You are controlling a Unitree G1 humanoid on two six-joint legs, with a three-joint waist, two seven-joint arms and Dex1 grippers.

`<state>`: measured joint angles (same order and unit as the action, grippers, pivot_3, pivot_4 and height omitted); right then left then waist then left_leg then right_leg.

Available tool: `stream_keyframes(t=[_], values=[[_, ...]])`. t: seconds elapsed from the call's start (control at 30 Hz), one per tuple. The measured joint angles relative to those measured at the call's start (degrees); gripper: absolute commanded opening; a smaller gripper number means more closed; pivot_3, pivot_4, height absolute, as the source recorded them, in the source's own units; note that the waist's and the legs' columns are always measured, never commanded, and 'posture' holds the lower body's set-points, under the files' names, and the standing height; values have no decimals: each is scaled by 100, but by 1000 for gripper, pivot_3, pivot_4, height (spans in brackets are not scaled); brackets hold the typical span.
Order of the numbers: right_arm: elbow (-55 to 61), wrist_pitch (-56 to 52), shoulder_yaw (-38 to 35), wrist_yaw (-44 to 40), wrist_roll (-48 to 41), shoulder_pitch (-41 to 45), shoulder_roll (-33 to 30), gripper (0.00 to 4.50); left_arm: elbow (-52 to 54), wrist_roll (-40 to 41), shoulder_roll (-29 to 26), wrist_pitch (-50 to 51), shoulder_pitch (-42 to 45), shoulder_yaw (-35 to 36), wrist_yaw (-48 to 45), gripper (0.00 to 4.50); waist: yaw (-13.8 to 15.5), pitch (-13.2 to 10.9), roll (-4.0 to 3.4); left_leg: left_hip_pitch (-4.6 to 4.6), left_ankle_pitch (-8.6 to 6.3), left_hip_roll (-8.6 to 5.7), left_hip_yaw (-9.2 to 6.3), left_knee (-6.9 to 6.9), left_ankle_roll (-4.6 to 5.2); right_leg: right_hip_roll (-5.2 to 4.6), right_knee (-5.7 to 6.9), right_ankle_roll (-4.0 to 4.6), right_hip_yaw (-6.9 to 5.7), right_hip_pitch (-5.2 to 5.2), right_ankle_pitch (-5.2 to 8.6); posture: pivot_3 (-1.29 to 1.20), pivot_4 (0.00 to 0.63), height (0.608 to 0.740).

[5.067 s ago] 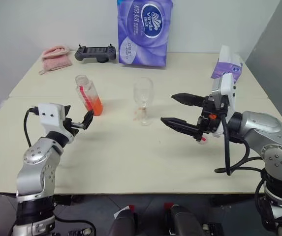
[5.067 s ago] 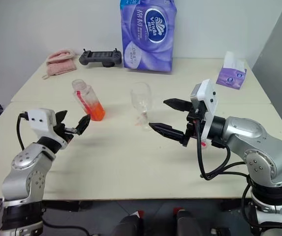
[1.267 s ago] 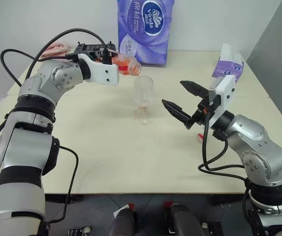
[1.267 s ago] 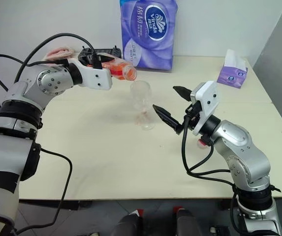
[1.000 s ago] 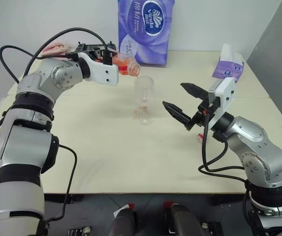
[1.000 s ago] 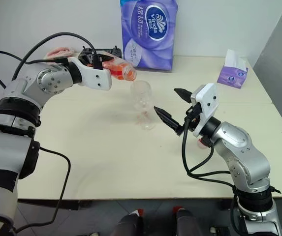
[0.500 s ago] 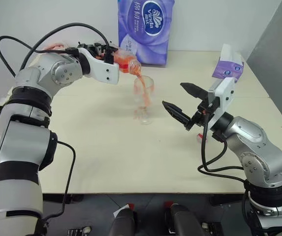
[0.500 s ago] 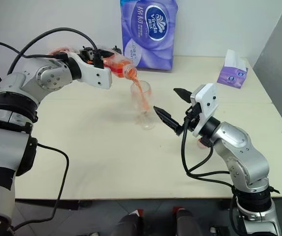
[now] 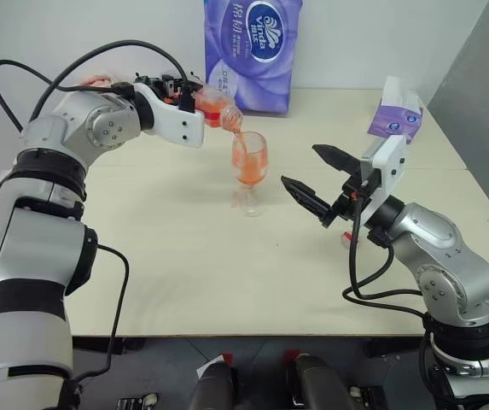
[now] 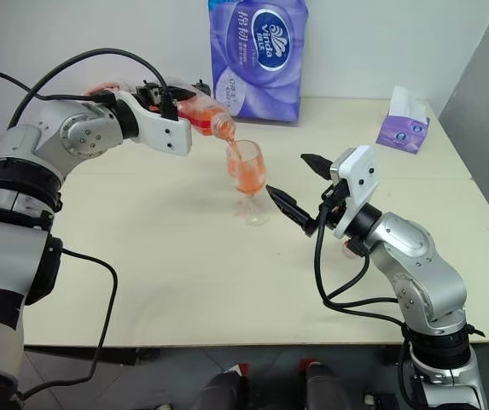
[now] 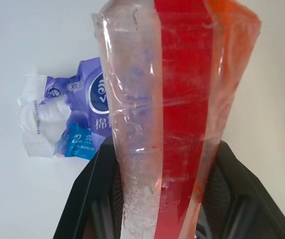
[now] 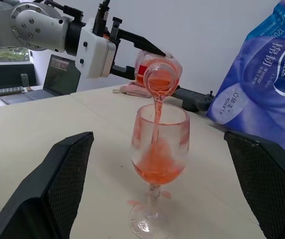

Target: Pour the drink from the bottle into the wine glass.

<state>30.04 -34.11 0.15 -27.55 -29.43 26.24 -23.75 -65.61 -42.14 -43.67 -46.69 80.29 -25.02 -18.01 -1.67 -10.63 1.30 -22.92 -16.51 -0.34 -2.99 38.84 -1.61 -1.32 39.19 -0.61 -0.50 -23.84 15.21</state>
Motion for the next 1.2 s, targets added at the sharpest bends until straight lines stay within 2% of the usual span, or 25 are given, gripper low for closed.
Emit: stream_keyframes(t=[0.73,0.87,0.97,1.2], values=[[9,-1,-2,-30,-16,-17,-26,4500,-3,60,45,-11,58,-40,0,1681,0,0,0,0,0,-1,0,5,-1,-1,6,0,0,0,0,0,150,740],[12,-5,-3,-52,-62,-17,-31,4500,-4,533,193,32,46,171,-415,1681,-1,0,0,0,0,-1,2,6,-1,-1,8,0,1,0,0,0,150,740],[20,-13,-2,-78,-98,-17,-34,4500,20,1235,351,223,-88,572,-1024,1681,-3,0,0,2,1,0,3,8,-2,-1,13,0,2,-1,0,0,150,740],[56,-122,-2,-246,-239,-14,-124,4500,654,2886,642,1684,-631,1589,-2335,1681,-19,0,0,-2,3,1,-7,14,-5,-2,32,0,12,-15,0,0,150,740]])
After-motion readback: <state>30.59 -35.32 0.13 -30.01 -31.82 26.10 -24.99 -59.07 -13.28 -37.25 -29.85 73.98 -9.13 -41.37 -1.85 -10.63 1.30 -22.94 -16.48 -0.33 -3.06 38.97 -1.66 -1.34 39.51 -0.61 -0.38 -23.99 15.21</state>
